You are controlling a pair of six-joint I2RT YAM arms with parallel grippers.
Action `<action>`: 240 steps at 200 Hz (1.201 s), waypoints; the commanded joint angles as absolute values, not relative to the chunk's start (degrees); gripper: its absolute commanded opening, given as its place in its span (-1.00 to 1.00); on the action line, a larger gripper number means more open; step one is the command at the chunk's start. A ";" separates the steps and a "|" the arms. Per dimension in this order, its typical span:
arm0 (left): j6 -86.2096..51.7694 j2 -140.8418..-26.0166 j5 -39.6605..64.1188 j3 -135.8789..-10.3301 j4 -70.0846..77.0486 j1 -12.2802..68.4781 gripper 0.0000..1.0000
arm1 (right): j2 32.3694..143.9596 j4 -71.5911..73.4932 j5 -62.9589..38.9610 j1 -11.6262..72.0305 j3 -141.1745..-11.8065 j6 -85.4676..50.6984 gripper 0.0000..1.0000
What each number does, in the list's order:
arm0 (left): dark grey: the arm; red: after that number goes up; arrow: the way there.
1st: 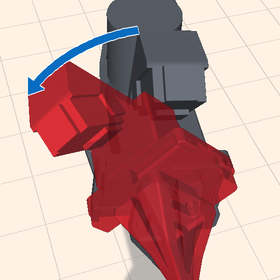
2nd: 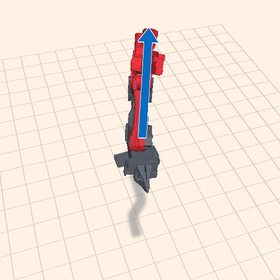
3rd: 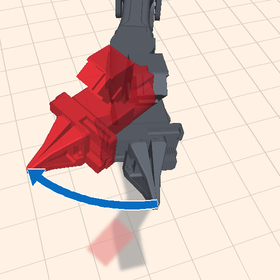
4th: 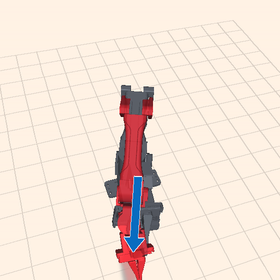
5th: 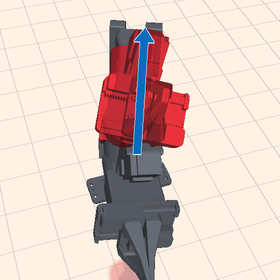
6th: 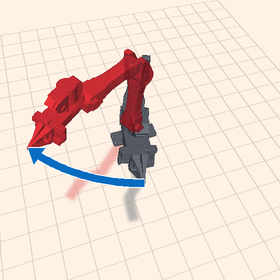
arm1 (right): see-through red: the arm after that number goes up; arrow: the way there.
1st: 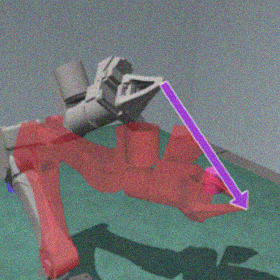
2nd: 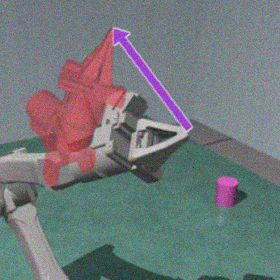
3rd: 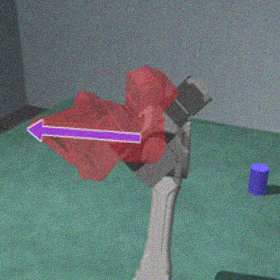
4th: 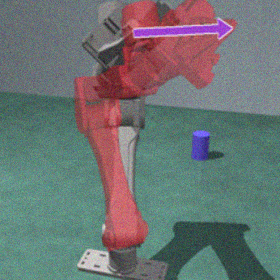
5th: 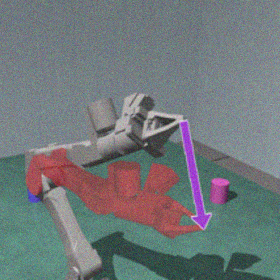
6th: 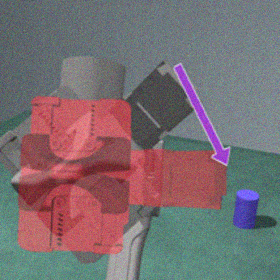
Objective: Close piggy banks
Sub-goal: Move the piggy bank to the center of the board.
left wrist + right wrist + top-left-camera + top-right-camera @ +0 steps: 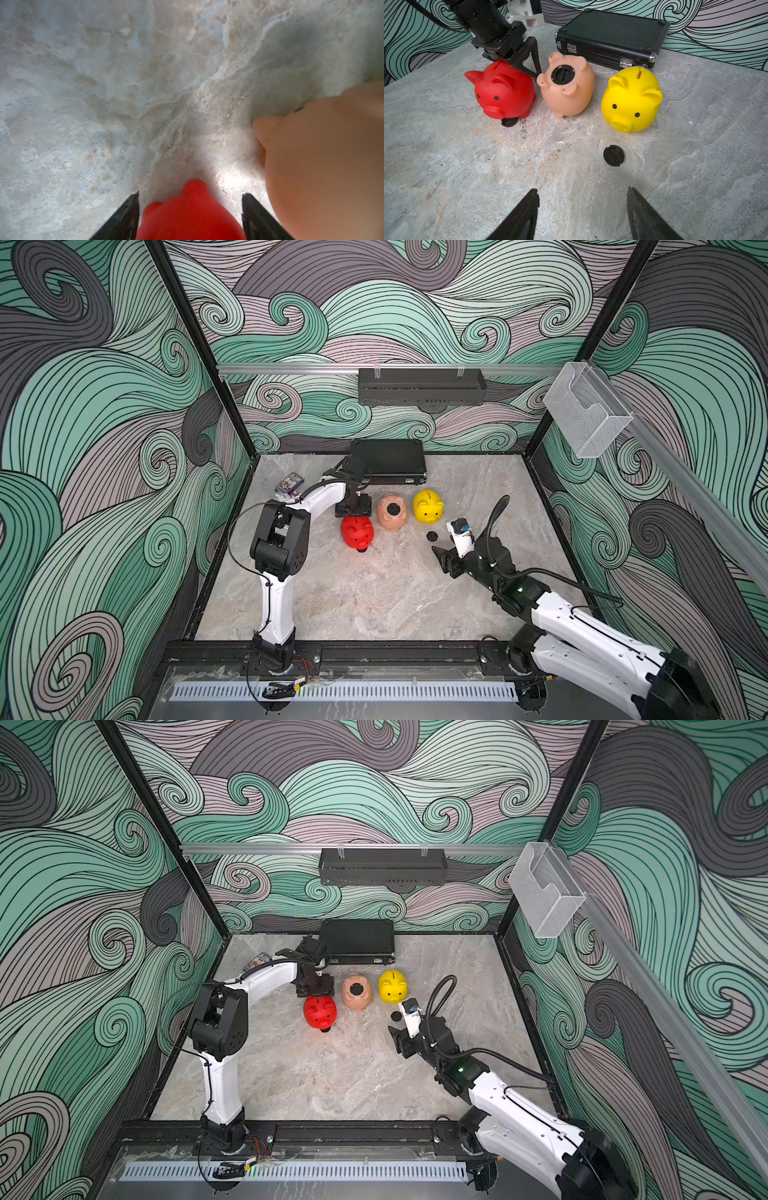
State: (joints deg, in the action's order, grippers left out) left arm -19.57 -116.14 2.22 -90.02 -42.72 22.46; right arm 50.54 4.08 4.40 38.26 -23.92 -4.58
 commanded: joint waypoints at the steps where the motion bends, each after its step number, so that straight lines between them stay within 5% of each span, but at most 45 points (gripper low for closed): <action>1: -16.69 -114.20 5.05 -89.40 -45.98 23.20 0.46 | 50.59 5.34 3.87 37.97 -24.82 -4.84 0.37; 142: -11.25 -110.82 8.96 -87.66 -48.49 23.59 0.46 | 50.19 4.57 4.13 37.97 -25.17 -4.85 0.37; 240: -16.63 -103.33 6.96 -86.23 -42.53 23.62 0.66 | 51.11 4.57 3.60 38.01 -25.54 -5.01 0.37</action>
